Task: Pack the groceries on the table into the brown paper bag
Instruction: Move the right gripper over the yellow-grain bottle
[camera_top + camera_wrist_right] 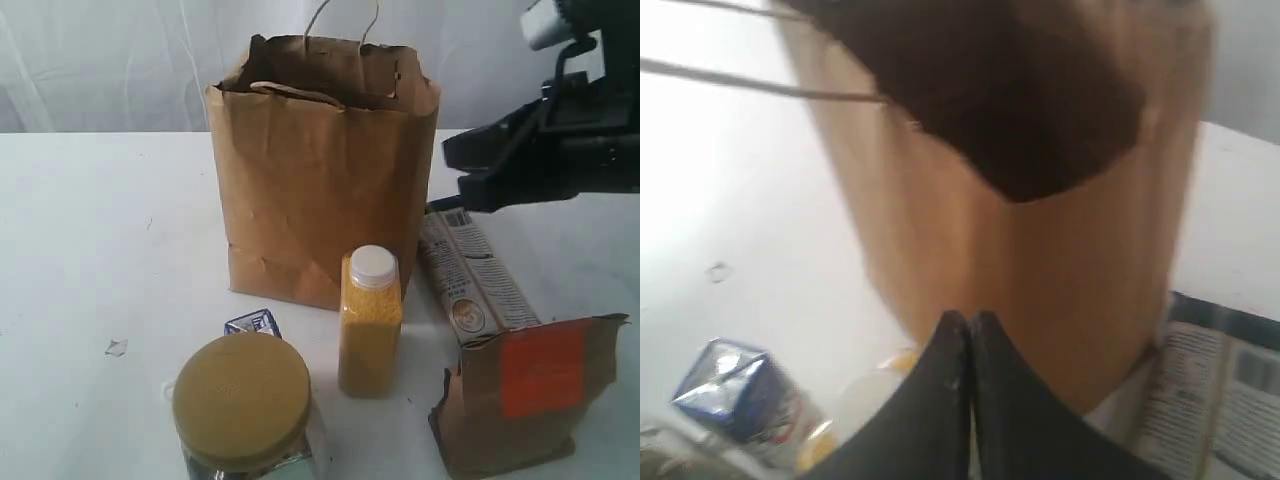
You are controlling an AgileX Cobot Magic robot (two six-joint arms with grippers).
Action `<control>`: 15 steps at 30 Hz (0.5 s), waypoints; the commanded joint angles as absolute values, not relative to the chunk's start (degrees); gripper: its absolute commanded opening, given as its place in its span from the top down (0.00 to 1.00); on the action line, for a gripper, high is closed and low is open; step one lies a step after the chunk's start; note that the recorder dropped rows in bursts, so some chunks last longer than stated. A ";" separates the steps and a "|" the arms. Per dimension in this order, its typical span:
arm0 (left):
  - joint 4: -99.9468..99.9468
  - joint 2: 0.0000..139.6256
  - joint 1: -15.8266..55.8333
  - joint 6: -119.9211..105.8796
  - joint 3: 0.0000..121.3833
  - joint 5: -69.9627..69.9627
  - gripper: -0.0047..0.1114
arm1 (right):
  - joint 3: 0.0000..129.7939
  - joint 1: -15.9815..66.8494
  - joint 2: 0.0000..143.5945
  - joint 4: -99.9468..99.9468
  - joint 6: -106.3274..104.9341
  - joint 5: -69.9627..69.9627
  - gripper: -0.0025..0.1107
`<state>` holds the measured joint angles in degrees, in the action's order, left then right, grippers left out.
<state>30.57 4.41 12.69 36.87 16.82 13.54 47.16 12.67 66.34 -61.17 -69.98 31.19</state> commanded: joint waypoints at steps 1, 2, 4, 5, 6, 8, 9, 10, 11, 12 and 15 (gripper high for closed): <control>31.55 6.38 12.73 35.50 12.62 25.03 0.96 | 47.28 16.01 65.97 -59.08 -70.29 33.75 0.98; 30.98 6.36 12.73 37.18 11.74 27.24 0.96 | 47.28 15.99 65.97 -58.53 -70.17 33.87 0.98; 33.34 6.36 12.73 42.17 10.38 26.15 0.96 | 47.28 15.99 65.97 -56.67 -67.71 35.28 0.96; 33.35 6.36 12.73 42.62 10.38 26.09 0.96 | 47.28 15.99 65.97 -56.03 -65.79 36.34 0.94; 33.25 6.36 12.73 42.78 10.38 26.50 0.96 | 47.28 15.99 65.97 -55.26 -63.59 37.98 0.90; 33.24 6.36 12.73 42.88 10.38 27.11 0.96 | 47.28 15.99 65.97 -53.39 -61.47 42.24 0.80; 33.24 6.36 12.73 43.19 10.38 27.10 0.96 | 47.28 15.99 66.07 -52.32 -61.06 44.19 0.73; 33.24 6.36 12.73 44.06 10.38 26.99 0.96 | 47.28 15.99 66.07 -51.20 -60.43 45.68 0.66; 33.24 6.36 12.73 45.26 10.38 26.99 0.96 | 47.28 15.99 66.07 -50.68 -59.81 46.21 0.59; 33.24 6.36 12.73 46.05 10.38 26.99 0.96 | 47.28 15.99 66.07 -50.69 -59.28 46.21 0.53; 33.24 6.36 12.73 46.57 10.38 26.99 0.96 | 47.28 15.99 66.20 -51.60 -57.98 43.28 0.36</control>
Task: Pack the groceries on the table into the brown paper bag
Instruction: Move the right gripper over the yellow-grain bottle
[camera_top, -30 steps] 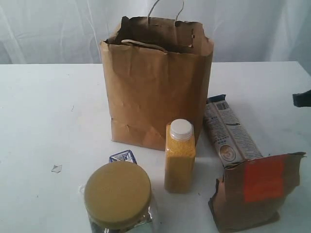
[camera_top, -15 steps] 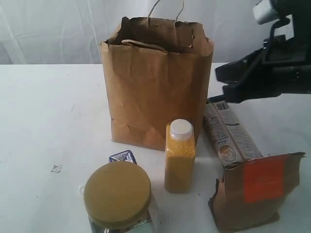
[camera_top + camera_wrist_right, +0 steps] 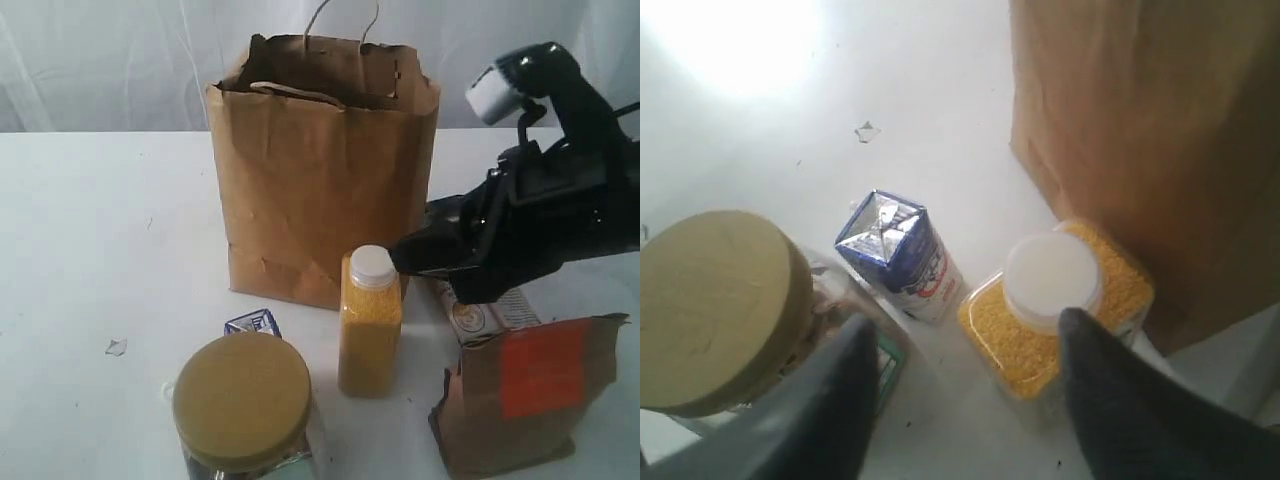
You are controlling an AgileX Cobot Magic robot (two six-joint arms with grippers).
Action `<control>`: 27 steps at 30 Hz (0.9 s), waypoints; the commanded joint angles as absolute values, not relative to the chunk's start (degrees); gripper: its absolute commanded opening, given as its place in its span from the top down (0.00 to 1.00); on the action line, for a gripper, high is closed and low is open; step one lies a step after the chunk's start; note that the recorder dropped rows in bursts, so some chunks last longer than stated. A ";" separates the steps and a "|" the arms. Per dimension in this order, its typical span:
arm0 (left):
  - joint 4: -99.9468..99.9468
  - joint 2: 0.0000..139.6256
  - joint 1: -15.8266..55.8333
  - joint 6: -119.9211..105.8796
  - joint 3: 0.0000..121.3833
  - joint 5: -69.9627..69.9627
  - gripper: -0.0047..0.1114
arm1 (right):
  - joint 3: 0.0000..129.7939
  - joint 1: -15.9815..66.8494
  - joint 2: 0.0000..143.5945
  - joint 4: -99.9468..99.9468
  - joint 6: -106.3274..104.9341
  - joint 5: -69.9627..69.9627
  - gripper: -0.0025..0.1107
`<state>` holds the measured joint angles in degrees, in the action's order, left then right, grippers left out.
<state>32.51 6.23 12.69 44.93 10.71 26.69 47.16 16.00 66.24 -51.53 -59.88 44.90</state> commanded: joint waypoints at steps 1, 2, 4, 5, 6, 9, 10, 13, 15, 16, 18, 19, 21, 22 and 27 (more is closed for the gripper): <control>33.24 6.36 12.73 46.57 10.38 26.99 0.96 | 47.28 16.13 66.20 -52.45 -58.25 42.25 0.34; 33.24 6.36 12.73 46.55 10.38 26.88 0.96 | 47.28 16.55 66.45 -53.26 -58.39 40.93 0.32; 33.09 6.36 12.73 46.55 10.38 26.58 0.96 | 47.28 17.78 66.45 -56.67 -58.48 38.62 0.32; 32.81 6.36 12.73 46.55 10.38 26.60 0.96 | 47.28 18.47 66.45 -59.53 -58.68 38.08 0.32; 32.66 6.36 12.73 46.55 10.38 26.60 0.96 | 47.28 18.82 66.45 -62.06 -59.06 38.08 0.32; 31.74 6.36 12.73 46.55 10.38 26.60 0.96 | 47.28 19.60 66.45 -68.61 -61.43 38.45 0.32; 30.68 6.36 12.73 46.55 10.38 26.60 0.96 | 47.28 19.60 66.45 -69.71 -60.38 38.23 0.32; 30.00 6.36 12.73 46.55 10.38 26.52 0.96 | 47.28 19.60 66.45 -70.07 -60.25 37.85 0.32; 30.00 6.36 12.73 46.55 10.38 26.52 0.96 | 47.28 19.60 66.45 -69.58 -60.25 38.19 0.32; 30.10 6.36 12.73 46.55 10.38 26.52 0.96 | 47.28 19.60 66.45 -68.63 -60.25 38.19 0.32; 30.10 6.36 12.73 46.55 10.38 26.52 0.96 | 47.28 19.60 66.45 -66.59 -60.25 38.19 0.32; 30.10 6.36 12.73 46.55 10.38 26.52 0.96 | 47.28 19.60 66.45 -64.50 -60.25 38.30 0.32; 30.10 6.36 12.73 46.55 10.38 26.52 0.96 | 47.28 19.60 66.45 -60.68 -60.15 38.72 0.32; 30.10 6.36 12.73 46.55 10.38 26.52 0.96 | 47.28 19.60 66.45 -58.81 -60.01 39.32 0.32; 30.10 6.36 12.73 46.55 10.38 26.52 0.96 | 47.28 19.60 65.03 -48.14 -56.90 40.58 0.32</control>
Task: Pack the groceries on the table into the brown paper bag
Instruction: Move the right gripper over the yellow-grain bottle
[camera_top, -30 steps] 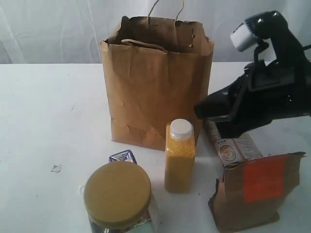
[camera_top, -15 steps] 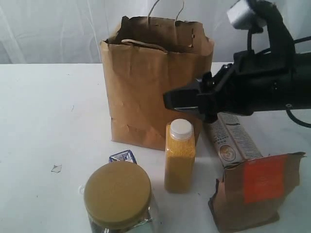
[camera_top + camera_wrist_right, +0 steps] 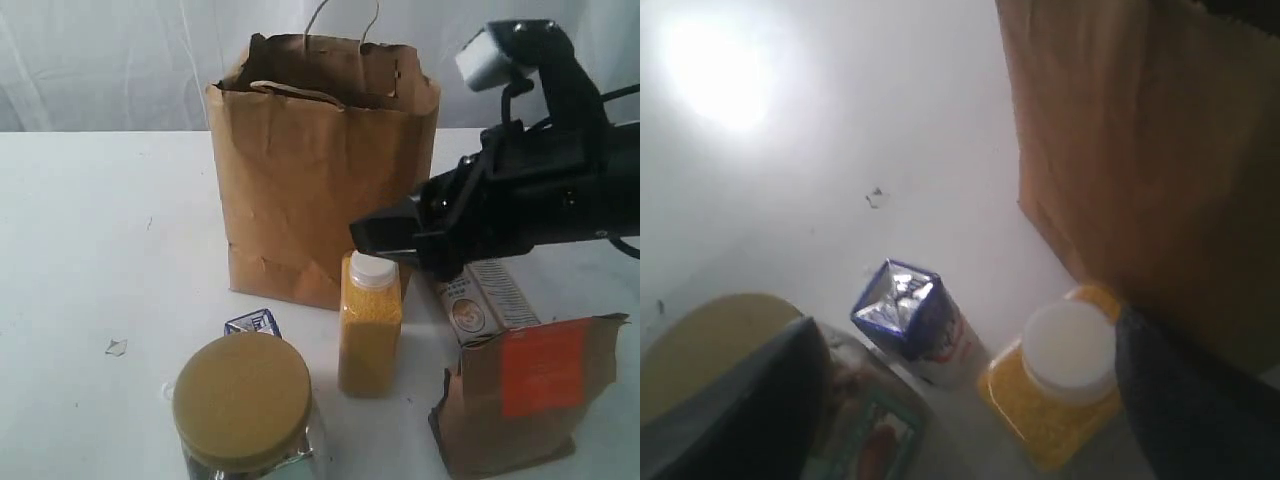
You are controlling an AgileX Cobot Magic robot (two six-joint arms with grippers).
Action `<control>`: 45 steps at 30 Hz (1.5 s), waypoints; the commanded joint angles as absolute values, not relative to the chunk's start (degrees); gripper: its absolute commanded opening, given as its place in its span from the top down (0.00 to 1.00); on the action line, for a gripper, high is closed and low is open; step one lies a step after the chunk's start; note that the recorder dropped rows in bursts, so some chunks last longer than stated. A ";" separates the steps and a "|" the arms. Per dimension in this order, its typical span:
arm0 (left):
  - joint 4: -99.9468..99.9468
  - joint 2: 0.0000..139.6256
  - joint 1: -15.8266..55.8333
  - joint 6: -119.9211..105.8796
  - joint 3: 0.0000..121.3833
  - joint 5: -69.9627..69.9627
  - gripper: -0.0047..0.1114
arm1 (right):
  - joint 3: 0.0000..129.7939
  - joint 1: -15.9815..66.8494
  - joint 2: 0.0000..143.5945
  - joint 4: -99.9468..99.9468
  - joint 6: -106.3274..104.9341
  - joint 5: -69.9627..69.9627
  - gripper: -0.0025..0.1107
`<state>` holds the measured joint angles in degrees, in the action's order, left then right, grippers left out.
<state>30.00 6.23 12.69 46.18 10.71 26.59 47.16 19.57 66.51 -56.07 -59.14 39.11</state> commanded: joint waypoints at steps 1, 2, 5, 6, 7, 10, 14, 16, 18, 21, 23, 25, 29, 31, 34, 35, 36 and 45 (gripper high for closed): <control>30.10 6.36 12.73 46.55 10.38 26.52 0.96 | 47.39 19.60 64.29 -45.61 -55.77 41.00 0.32; 30.08 6.36 12.73 46.44 10.38 26.52 0.96 | 47.39 19.60 62.29 -41.23 -51.62 41.02 0.32; 30.08 6.36 12.73 46.44 10.38 26.63 0.96 | 47.39 20.84 57.48 -27.08 -28.21 36.59 0.32; 30.37 6.36 12.73 46.44 10.38 26.64 0.96 | 47.39 22.80 55.53 -18.06 -9.76 34.98 0.32; 30.37 6.36 12.73 46.44 10.38 26.64 0.96 | 47.39 23.94 54.64 -14.26 -2.83 34.89 0.32; 30.37 6.36 12.73 46.44 10.38 26.64 0.96 | 47.18 30.32 53.36 -10.39 6.71 36.18 0.32; 30.37 6.36 12.73 46.44 10.38 26.64 0.96 | 43.78 34.50 57.94 -10.01 13.19 27.35 0.32; 30.37 6.36 12.73 46.44 10.38 26.64 0.96 | 42.64 36.00 61.35 -10.44 13.64 26.25 0.32; 30.37 6.36 12.73 46.44 10.38 26.64 0.96 | 42.64 38.50 62.58 -10.44 13.64 27.00 0.32; 30.37 6.36 12.73 46.44 10.38 26.64 0.96 | 42.64 40.66 63.01 -10.16 13.64 24.45 0.32; 30.37 6.36 12.73 46.44 10.38 26.64 0.96 | 42.64 40.77 64.01 -9.66 13.76 22.53 0.32; 30.37 6.36 12.73 46.44 10.38 26.64 0.96 | 42.64 40.77 66.53 -9.19 14.67 21.45 0.32; 30.37 6.36 12.73 46.44 10.38 26.64 0.96 | 42.76 40.77 72.74 -9.19 16.77 21.33 0.32; 30.37 6.36 12.73 46.44 10.38 26.64 0.96 | 42.76 40.77 74.97 -9.14 16.77 21.33 0.32; 30.37 6.36 12.73 46.44 10.38 26.64 0.96 | 42.76 40.77 76.39 -8.04 16.77 20.62 0.32; 30.37 6.36 12.73 46.44 10.38 26.64 0.96 | 42.76 40.77 76.66 -7.92 16.77 20.05 0.32; 30.37 6.36 12.73 46.44 10.38 26.64 0.96 | 42.76 40.77 76.97 -7.92 16.98 18.99 0.32; 30.37 6.36 12.73 46.44 10.38 26.64 0.96 | 42.76 41.05 82.44 -7.92 18.44 15.74 0.32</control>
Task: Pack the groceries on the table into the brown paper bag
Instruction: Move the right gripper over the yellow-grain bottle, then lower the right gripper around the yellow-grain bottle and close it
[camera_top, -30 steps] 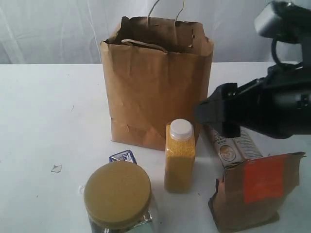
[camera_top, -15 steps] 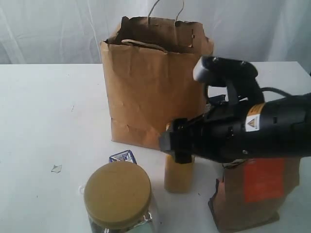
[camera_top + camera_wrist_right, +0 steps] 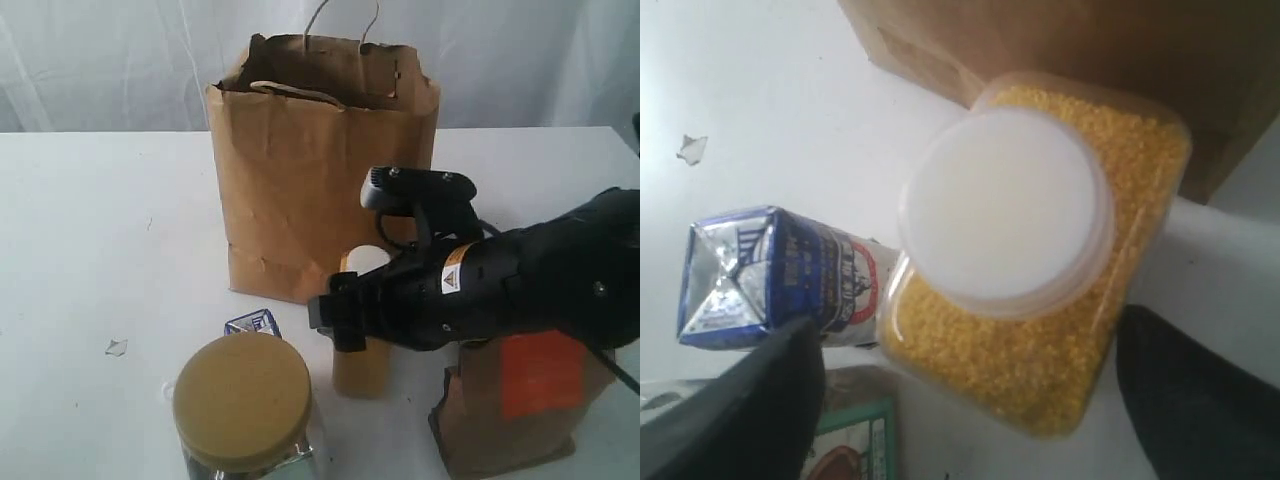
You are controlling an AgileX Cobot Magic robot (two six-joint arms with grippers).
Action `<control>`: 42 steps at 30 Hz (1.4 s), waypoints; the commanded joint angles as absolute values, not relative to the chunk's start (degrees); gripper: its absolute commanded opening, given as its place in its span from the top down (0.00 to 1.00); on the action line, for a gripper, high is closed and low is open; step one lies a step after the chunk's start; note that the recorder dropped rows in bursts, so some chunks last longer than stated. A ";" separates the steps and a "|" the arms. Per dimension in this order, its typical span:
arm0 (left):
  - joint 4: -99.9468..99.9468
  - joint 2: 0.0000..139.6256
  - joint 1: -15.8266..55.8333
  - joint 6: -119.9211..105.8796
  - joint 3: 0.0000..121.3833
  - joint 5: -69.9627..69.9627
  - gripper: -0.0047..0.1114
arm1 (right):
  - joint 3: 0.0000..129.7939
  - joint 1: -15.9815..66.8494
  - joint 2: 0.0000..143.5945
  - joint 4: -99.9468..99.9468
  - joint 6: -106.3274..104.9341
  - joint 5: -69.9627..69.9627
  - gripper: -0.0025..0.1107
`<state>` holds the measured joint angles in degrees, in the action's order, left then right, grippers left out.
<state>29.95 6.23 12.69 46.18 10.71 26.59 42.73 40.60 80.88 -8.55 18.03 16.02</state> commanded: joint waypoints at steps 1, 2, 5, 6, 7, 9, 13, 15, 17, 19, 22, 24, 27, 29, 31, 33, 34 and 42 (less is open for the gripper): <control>30.37 6.36 12.73 46.44 10.38 26.64 0.96 | 42.76 41.15 82.71 -7.92 18.34 15.74 0.32; 30.37 6.36 12.73 46.44 10.38 26.64 0.96 | 42.76 41.14 82.93 -7.92 18.34 15.74 0.33; 30.37 6.36 12.73 46.44 10.38 26.64 0.96 | 42.76 41.14 83.06 -7.92 18.34 15.74 0.37; 30.37 6.36 12.73 46.44 10.38 26.64 0.96 | 42.76 41.14 83.06 -7.92 18.34 15.87 0.40; 30.37 6.36 12.73 46.44 10.38 26.64 0.96 | 42.76 41.14 83.06 -7.92 18.34 16.07 0.44; 30.37 6.36 12.73 46.44 10.38 26.64 0.96 | 42.76 41.14 83.06 -7.92 18.45 16.64 0.55; 30.37 6.36 12.73 46.44 10.38 26.64 0.96 | 42.76 41.14 83.06 -7.92 18.77 18.26 0.70; 30.37 6.36 12.73 46.44 10.38 26.64 0.96 | 42.76 41.14 82.93 -7.92 19.66 20.65 0.70; 30.37 6.36 12.73 46.44 10.38 26.64 0.96 | 42.76 41.14 82.57 -7.92 19.66 23.53 0.70; 30.37 6.36 12.73 46.44 10.38 26.64 0.96 | 42.76 41.14 81.70 -7.92 19.66 25.37 0.70; 30.37 6.36 12.73 46.31 10.38 26.64 0.96 | 42.76 41.36 79.15 -7.92 19.66 27.12 0.70; 30.37 6.36 12.73 46.31 10.38 26.64 0.96 | 42.76 42.22 76.60 -8.14 19.76 27.00 0.70; 30.37 6.36 12.73 46.31 10.38 26.64 0.96 | 42.76 44.11 71.84 -8.14 21.72 24.76 0.70; 30.37 6.36 12.73 46.31 10.38 26.64 0.96 | 42.76 45.27 69.49 -8.14 22.88 22.26 0.69; 30.37 6.36 12.73 46.31 10.38 26.64 0.96 | 42.76 46.24 67.74 -8.14 22.94 19.45 0.67; 30.37 6.36 12.73 46.31 10.38 26.64 0.96 | 42.88 46.95 66.89 -8.14 22.94 18.09 0.66; 30.37 6.36 12.73 46.31 10.38 26.64 0.96 | 43.24 47.43 66.89 -8.14 22.94 18.06 0.66; 30.37 6.36 12.73 46.31 10.38 26.64 0.96 | 48.39 47.34 70.78 -8.14 24.71 23.18 0.66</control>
